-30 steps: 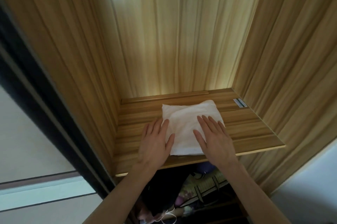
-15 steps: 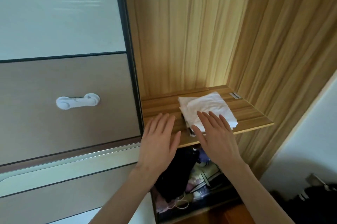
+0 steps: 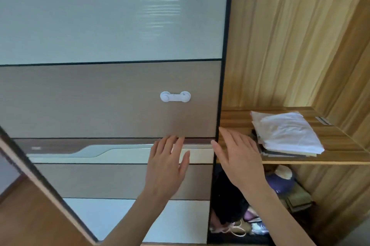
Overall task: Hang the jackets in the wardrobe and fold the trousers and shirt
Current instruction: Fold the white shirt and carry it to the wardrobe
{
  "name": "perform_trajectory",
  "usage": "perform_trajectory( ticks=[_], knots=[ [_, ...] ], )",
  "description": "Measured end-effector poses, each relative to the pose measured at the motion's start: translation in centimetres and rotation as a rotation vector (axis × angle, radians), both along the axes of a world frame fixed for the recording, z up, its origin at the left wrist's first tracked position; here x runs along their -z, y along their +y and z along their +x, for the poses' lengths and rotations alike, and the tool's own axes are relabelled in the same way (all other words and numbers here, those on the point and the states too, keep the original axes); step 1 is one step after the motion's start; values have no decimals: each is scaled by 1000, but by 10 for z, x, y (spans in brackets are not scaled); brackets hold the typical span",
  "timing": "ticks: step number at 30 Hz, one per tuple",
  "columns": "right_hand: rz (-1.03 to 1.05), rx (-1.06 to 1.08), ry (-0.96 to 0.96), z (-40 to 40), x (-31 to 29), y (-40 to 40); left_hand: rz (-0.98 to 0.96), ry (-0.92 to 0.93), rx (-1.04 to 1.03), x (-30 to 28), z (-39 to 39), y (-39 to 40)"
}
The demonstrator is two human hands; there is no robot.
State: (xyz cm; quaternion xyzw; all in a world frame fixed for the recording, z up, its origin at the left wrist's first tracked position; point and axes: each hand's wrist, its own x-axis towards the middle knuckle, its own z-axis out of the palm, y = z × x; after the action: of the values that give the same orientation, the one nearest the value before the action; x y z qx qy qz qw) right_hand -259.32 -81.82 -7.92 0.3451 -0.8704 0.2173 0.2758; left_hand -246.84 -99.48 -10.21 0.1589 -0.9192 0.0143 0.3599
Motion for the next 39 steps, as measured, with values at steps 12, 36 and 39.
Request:
perform_trajectory(
  ticks=[12, 36, 39],
  knots=[
    [22, -18, 124, 48, -39, -134, -94, 108, -144, -41, 27, -127],
    [-98, 94, 450, -23, -39, -254, -277, 338, 26, -44, -57, -239],
    [-109, 110, 449, -33, -39, -242, -262, 349, 52, -45, -66, -224]
  ],
)
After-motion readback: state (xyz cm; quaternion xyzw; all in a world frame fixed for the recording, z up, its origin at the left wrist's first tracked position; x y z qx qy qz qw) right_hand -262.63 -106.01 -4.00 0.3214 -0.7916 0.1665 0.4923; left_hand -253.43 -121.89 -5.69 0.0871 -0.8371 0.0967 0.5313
